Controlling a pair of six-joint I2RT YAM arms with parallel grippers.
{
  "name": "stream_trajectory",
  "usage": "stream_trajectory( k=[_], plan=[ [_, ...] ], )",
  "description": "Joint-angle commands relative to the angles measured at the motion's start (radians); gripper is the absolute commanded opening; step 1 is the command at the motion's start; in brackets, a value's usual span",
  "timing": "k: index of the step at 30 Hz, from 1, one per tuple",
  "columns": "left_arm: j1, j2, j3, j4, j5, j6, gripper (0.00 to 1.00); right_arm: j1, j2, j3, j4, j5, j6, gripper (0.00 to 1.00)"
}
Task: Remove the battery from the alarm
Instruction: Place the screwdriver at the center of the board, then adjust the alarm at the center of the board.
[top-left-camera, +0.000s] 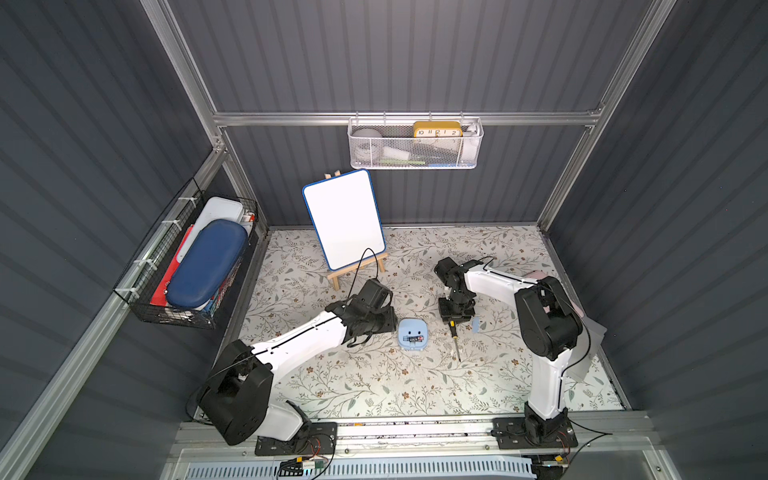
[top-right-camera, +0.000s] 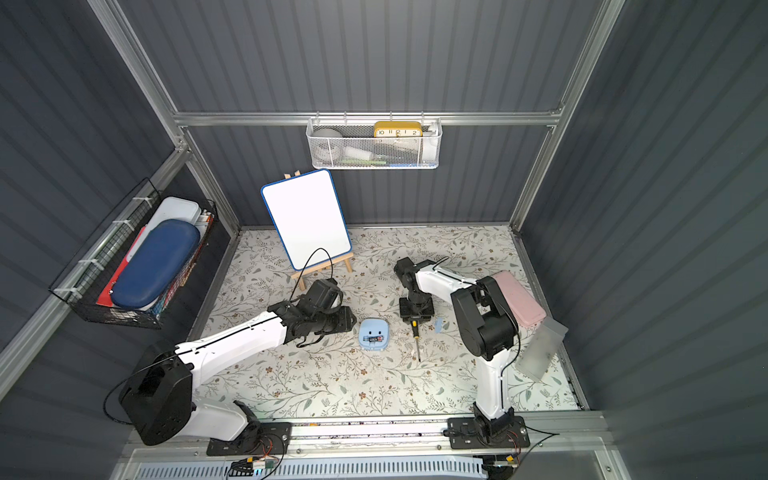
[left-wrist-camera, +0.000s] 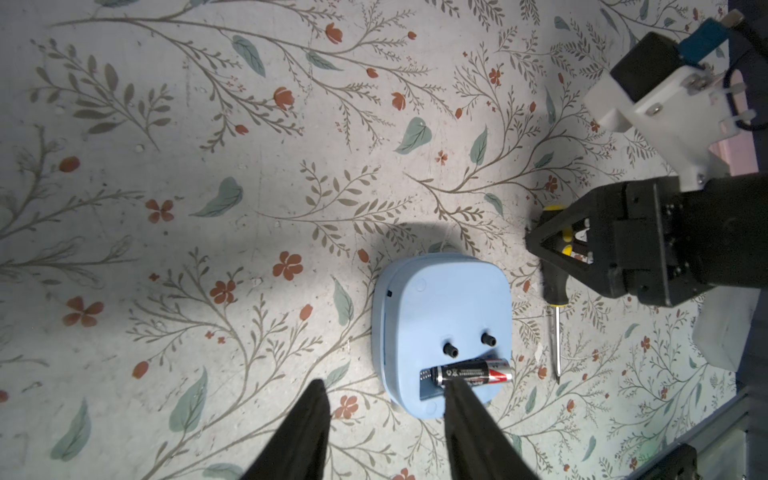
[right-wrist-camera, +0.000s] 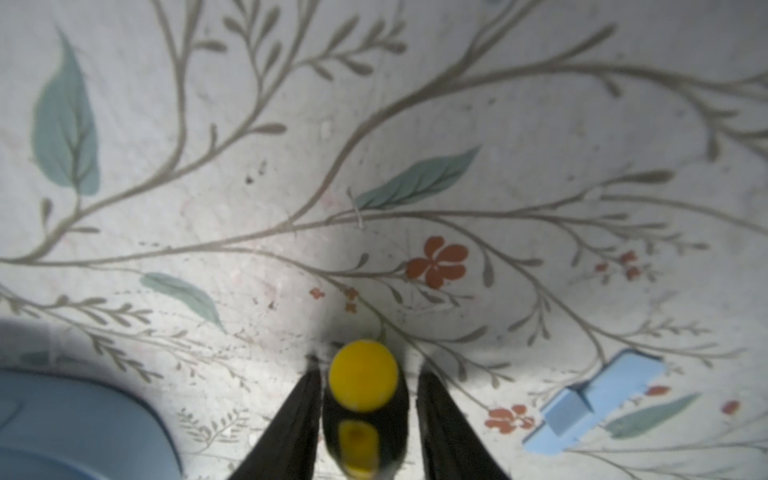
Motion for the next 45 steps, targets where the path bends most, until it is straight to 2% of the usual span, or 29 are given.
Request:
stream_trajectory(
  k=[1, 6, 10, 16, 19, 21, 22, 24, 26, 28, 31, 33, 35, 39, 45],
  plan=[
    [0.004, -0.029, -0.036, -0.017, 0.007, -0.018, 0.52, -0.004, -0.037, -0.046, 0.039, 0.026, 0.004, 0.47],
    [0.009, -0.047, -0.065, -0.021, 0.006, -0.036, 0.53, 0.036, -0.177, -0.08, 0.076, 0.001, -0.057, 0.48],
    [0.021, -0.064, -0.072, -0.015, 0.012, -0.026, 0.54, 0.135, -0.271, -0.103, 0.098, 0.03, -0.152, 0.48],
    [0.039, -0.105, -0.082, 0.039, 0.059, 0.043, 0.55, 0.22, -0.381, -0.209, 0.226, -0.169, -0.25, 0.5],
    [0.046, -0.12, -0.105, 0.08, 0.137, 0.077, 0.56, 0.229, -0.403, -0.25, 0.292, -0.244, -0.276, 0.54],
    [0.045, -0.118, -0.132, 0.103, 0.195, 0.043, 0.56, 0.233, -0.39, -0.236, 0.276, -0.244, -0.294, 0.54],
    [0.046, -0.115, -0.149, 0.109, 0.223, 0.01, 0.54, 0.236, -0.379, -0.223, 0.264, -0.206, -0.298, 0.54],
    [0.046, -0.104, -0.187, 0.122, 0.277, -0.049, 0.46, 0.236, -0.36, -0.214, 0.281, -0.111, -0.27, 0.54],
    [0.045, -0.093, -0.235, 0.147, 0.299, -0.049, 0.24, 0.23, -0.33, -0.193, 0.305, -0.036, -0.227, 0.5],
    [0.042, -0.085, -0.269, 0.15, 0.302, -0.065, 0.0, 0.219, -0.286, -0.166, 0.345, -0.026, -0.195, 0.37],
    [0.036, -0.086, -0.298, 0.17, 0.315, -0.081, 0.0, 0.219, -0.181, -0.051, 0.277, 0.012, -0.175, 0.09],
    [0.024, -0.082, -0.304, 0.193, 0.328, -0.094, 0.0, 0.219, -0.115, 0.013, 0.242, 0.014, -0.183, 0.0],
    [0.018, -0.062, -0.295, 0.209, 0.337, -0.096, 0.0, 0.219, -0.071, 0.068, 0.197, 0.031, -0.183, 0.0],
    [0.003, 0.011, -0.287, 0.277, 0.388, -0.105, 0.0, 0.211, -0.055, 0.063, 0.225, 0.067, -0.192, 0.0],
    [-0.036, 0.096, -0.291, 0.335, 0.403, -0.134, 0.0, 0.194, -0.01, 0.071, 0.205, -0.008, -0.189, 0.0]
  ],
)
